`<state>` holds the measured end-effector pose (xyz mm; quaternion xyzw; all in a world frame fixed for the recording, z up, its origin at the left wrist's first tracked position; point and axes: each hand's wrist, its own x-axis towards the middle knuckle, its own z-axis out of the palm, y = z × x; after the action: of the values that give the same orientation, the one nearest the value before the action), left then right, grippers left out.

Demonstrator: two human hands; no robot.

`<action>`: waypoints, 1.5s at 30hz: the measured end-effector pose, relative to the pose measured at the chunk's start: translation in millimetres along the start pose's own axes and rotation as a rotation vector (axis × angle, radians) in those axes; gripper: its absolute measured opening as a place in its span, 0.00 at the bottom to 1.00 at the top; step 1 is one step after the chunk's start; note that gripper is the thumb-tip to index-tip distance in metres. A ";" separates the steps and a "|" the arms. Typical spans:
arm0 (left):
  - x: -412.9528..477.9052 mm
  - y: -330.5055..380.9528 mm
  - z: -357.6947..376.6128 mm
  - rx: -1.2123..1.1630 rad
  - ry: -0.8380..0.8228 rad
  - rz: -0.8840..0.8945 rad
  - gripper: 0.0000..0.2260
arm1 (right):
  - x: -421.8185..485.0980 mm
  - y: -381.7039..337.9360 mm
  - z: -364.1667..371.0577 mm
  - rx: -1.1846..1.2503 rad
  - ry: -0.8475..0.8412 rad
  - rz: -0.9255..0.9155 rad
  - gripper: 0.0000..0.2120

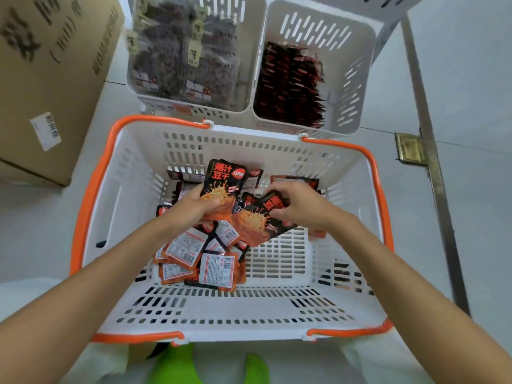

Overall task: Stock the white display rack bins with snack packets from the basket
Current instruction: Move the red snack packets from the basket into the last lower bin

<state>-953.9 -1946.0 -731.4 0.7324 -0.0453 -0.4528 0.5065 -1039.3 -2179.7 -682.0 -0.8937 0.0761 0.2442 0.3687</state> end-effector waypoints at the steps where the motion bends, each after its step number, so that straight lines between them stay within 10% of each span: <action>1: -1.8 9.1 3.9 -0.004 -0.018 0.024 0.16 | -1.2 -12.4 -15.9 -0.032 0.009 -0.052 0.11; 8: -24.3 69.1 29.4 -0.242 -0.285 0.037 0.22 | 9.0 -44.1 -42.3 -0.160 0.448 -0.314 0.09; 12: -22.2 76.2 39.6 0.010 -0.182 0.175 0.26 | 6.0 -52.6 -45.4 0.067 0.553 -0.376 0.18; 15: -10.0 84.3 35.3 0.308 -0.089 0.267 0.27 | -0.2 -53.9 -62.0 0.162 0.386 -0.292 0.38; 23: 29.6 134.7 33.8 0.185 -0.227 0.314 0.18 | 3.3 -28.5 -97.7 -0.125 0.499 -0.313 0.20; 29: 50.9 164.2 38.3 0.329 -0.278 0.434 0.21 | -4.4 -15.3 -131.7 0.318 0.326 -0.104 0.43; 33: 83.6 197.5 49.4 0.533 -0.177 0.590 0.26 | -1.0 9.8 -168.8 0.397 0.284 -0.118 0.11; 38: 149.6 215.0 47.0 1.021 0.049 0.667 0.48 | 1.9 64.2 -203.4 0.038 0.756 -0.020 0.11; 45: 201.2 173.3 28.7 1.572 0.066 0.492 0.45 | 45.1 99.5 -187.0 -0.669 0.540 -0.162 0.11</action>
<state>-788.3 -2155.4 -722.2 0.8552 -0.4933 -0.1435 -0.0683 -960.5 -2379.1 -652.2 -0.9988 0.0163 -0.0167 0.0438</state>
